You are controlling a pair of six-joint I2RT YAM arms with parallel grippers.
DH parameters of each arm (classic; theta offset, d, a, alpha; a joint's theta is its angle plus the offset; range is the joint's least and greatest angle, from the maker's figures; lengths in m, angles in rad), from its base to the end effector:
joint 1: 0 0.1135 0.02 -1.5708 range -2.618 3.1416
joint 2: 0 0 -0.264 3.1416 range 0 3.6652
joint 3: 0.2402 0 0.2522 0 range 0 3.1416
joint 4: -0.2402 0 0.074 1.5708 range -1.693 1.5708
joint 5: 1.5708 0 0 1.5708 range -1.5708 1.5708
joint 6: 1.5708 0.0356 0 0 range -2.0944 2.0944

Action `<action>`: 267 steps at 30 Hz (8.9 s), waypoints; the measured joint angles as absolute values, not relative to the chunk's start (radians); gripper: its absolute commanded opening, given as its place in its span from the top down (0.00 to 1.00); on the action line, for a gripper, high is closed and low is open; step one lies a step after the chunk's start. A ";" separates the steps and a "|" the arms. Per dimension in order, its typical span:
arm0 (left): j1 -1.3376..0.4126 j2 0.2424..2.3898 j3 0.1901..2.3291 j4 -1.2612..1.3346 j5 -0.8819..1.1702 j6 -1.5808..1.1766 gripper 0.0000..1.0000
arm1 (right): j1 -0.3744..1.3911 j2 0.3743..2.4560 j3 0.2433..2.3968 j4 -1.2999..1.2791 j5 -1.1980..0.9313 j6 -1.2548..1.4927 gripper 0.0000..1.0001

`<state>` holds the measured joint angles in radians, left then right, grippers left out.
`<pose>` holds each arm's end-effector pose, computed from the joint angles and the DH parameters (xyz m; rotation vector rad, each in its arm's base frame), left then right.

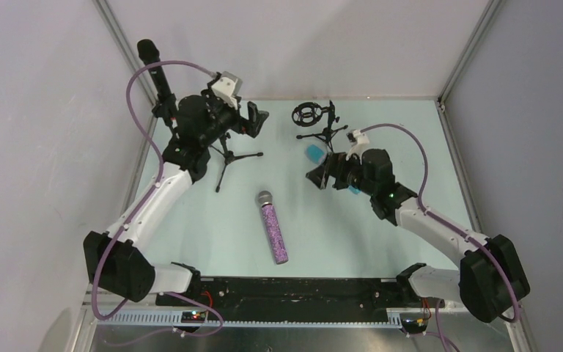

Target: Attach the microphones to the stand

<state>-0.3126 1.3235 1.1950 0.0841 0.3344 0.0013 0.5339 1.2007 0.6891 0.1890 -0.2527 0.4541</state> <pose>0.2947 -0.1075 0.3928 0.5102 1.5551 -0.5090 0.2282 0.1452 0.2576 -0.2599 1.9711 0.8974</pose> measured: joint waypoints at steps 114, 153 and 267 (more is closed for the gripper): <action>-0.419 1.266 1.125 0.088 0.239 0.211 0.00 | 0.199 1.219 0.797 -0.337 -0.195 0.313 0.01; -0.419 1.262 1.125 0.095 0.239 0.210 0.00 | 0.207 1.816 1.518 -0.135 -0.332 0.630 0.05; -0.393 1.256 1.105 0.133 0.257 0.176 0.02 | 0.445 1.631 0.962 0.348 -0.585 1.091 0.76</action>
